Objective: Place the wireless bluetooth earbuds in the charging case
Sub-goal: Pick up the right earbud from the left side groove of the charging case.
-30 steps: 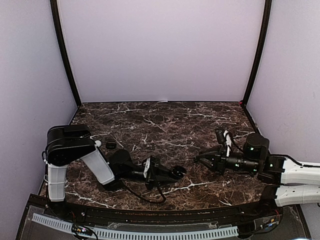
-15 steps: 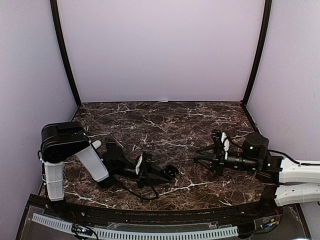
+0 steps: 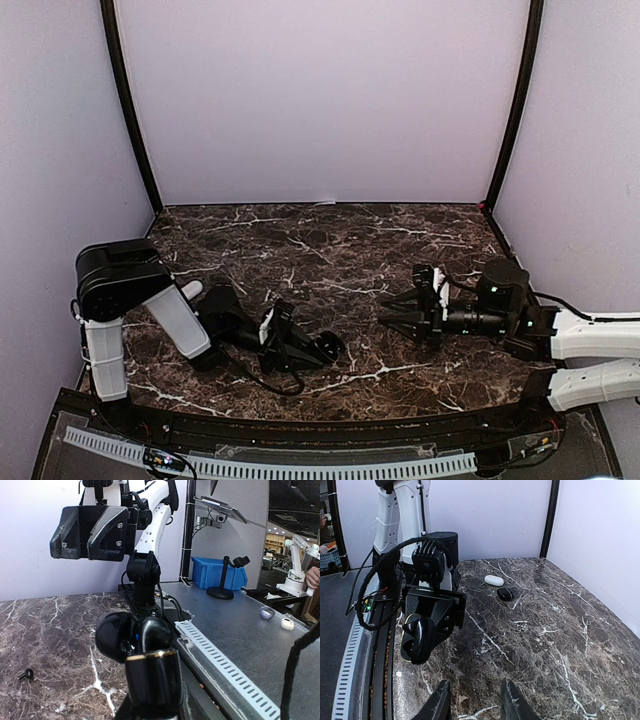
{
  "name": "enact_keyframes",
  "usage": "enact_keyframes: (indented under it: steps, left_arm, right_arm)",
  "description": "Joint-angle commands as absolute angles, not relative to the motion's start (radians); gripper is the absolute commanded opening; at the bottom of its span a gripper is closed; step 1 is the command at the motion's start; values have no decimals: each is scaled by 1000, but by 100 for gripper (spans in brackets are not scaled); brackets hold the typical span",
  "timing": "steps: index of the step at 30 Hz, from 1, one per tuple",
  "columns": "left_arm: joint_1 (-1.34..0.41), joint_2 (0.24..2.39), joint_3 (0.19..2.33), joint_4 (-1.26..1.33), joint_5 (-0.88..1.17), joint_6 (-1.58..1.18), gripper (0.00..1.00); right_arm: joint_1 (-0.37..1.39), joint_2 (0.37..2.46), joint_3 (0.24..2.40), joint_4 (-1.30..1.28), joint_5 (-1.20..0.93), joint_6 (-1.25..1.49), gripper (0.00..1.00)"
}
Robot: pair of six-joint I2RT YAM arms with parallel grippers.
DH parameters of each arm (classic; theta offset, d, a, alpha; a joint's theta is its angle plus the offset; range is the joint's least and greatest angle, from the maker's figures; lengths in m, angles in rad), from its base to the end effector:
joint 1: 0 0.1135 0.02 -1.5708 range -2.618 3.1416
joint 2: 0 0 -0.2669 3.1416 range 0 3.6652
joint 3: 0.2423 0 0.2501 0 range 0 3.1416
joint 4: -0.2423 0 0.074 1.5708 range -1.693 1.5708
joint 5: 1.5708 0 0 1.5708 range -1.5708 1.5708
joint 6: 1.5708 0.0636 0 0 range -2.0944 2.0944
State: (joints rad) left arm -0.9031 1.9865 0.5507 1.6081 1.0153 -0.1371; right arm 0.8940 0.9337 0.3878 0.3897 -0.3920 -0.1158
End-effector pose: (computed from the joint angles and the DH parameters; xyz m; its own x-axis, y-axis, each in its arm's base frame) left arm 0.1593 -0.2893 0.1436 -0.0223 -0.0882 -0.9959 0.9382 -0.3461 0.0097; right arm 0.1258 0.1953 0.2326 0.0138 -0.1533 -0.9881 -0.9617 0.2687 -0.0551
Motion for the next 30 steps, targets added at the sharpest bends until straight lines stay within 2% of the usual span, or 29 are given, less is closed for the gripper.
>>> enact_keyframes:
  steps: [1, 14, 30]
  left_arm:
    - [-884, 1938, 551, 1835, 1097, -186, 6]
    - [-865, 1973, 660, 1835, 1372, -334, 3]
    - [-865, 2015, 727, 1835, 1421, -410, 3]
  right_arm:
    - [904, 948, 440, 425, -419, -176, 33]
    - [1048, 995, 537, 356, -368, -379, 28]
    - [1147, 995, 557, 272, -340, -490, 28]
